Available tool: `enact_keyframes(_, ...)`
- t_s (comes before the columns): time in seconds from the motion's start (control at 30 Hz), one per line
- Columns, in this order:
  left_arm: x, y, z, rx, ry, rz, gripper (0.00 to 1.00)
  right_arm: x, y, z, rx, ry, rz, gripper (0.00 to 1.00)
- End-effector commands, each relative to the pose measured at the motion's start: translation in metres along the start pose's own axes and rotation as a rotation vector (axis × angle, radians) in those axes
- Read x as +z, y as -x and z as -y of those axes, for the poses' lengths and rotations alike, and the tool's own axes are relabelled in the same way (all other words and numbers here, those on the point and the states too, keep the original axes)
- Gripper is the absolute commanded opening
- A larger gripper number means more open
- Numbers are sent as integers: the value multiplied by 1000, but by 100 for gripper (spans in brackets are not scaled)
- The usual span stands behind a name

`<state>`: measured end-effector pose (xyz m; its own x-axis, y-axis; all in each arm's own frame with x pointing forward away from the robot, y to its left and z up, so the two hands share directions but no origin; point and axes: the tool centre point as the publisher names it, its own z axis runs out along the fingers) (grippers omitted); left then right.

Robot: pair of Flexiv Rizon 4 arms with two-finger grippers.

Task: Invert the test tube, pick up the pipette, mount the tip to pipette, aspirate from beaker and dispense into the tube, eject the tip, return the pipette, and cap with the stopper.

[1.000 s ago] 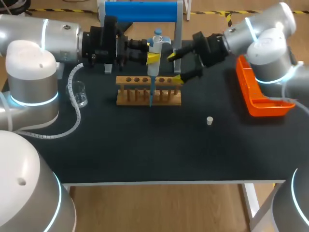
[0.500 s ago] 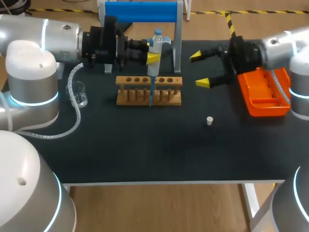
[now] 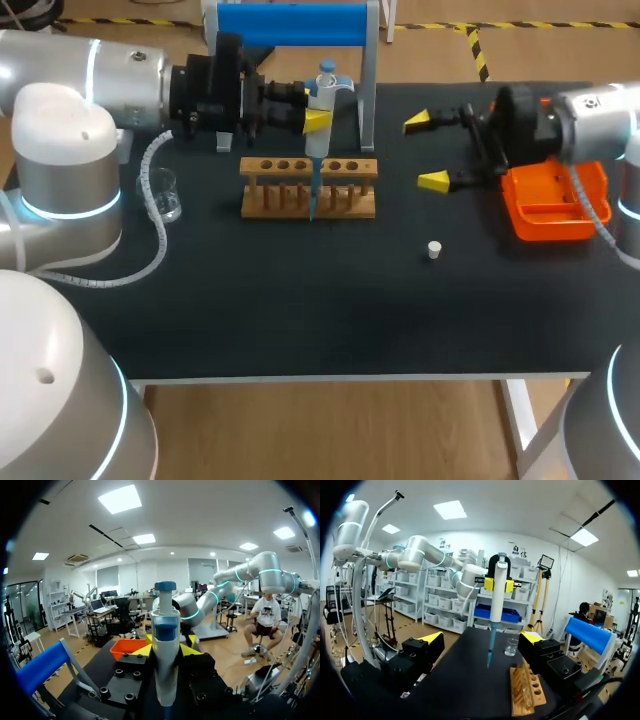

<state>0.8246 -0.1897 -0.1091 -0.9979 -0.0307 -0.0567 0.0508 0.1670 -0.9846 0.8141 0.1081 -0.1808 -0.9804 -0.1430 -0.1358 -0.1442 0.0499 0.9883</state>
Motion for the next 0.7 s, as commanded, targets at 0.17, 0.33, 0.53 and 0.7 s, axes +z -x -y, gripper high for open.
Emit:
enact_keyframes(0.17,2,0,0,1,-3,4,0,37,7,-7,37,16,-8,100)
enact_keyframes(0.33,2,0,0,1,-3,4,0,58,14,-13,62,31,6,100)
enact_keyframes(0.53,2,0,0,1,-3,4,0,75,18,-15,88,65,12,100)
enact_keyframes(0.7,2,0,0,1,-3,4,0,89,19,-18,102,64,13,100)
